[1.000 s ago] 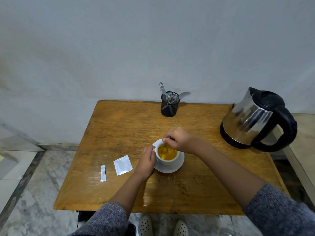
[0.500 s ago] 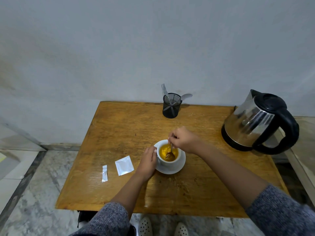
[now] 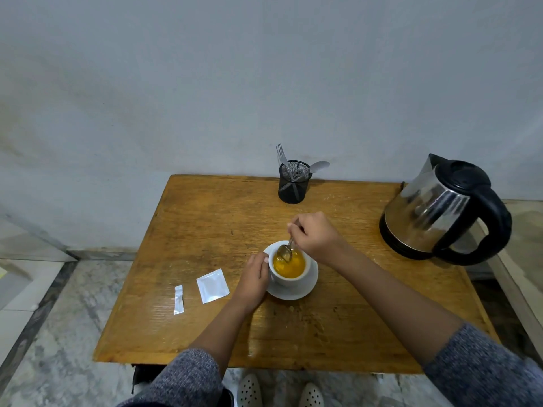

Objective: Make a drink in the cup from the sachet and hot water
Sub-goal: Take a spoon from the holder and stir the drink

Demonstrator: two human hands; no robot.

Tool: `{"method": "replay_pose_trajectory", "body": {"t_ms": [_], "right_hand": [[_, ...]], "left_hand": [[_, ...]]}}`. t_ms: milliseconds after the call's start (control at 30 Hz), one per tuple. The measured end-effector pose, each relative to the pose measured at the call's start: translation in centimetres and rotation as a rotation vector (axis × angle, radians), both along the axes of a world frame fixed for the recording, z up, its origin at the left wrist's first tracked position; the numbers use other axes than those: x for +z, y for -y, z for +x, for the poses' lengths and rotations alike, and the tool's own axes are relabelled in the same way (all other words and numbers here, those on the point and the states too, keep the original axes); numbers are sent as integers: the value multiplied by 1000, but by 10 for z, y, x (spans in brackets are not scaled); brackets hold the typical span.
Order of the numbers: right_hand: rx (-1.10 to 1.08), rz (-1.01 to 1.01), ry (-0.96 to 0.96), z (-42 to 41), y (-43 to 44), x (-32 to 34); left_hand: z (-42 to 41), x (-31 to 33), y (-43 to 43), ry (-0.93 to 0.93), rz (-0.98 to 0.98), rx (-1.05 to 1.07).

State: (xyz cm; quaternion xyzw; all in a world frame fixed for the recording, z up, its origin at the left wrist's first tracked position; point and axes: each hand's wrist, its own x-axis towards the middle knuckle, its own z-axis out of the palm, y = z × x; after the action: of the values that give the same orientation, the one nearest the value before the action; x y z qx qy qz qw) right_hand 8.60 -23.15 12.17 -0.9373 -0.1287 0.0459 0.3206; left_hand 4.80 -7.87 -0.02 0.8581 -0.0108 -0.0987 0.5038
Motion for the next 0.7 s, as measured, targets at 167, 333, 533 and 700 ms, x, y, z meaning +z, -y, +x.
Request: {"method": "replay_pose_trajectory", "body": {"t_ms": [167, 333, 533, 700], "right_hand": [[432, -248, 28, -2, 2, 27], [503, -245, 70, 3, 11, 36], [-13, 409, -123, 20, 49, 32], [-594, 975, -207, 15, 95, 5]], "left_hand": [[1, 1, -1, 9, -14, -15], [1, 0, -2, 31, -14, -22], [1, -1, -3, -5, -10, -12], [0, -2, -4, -4, -21, -11]]}}
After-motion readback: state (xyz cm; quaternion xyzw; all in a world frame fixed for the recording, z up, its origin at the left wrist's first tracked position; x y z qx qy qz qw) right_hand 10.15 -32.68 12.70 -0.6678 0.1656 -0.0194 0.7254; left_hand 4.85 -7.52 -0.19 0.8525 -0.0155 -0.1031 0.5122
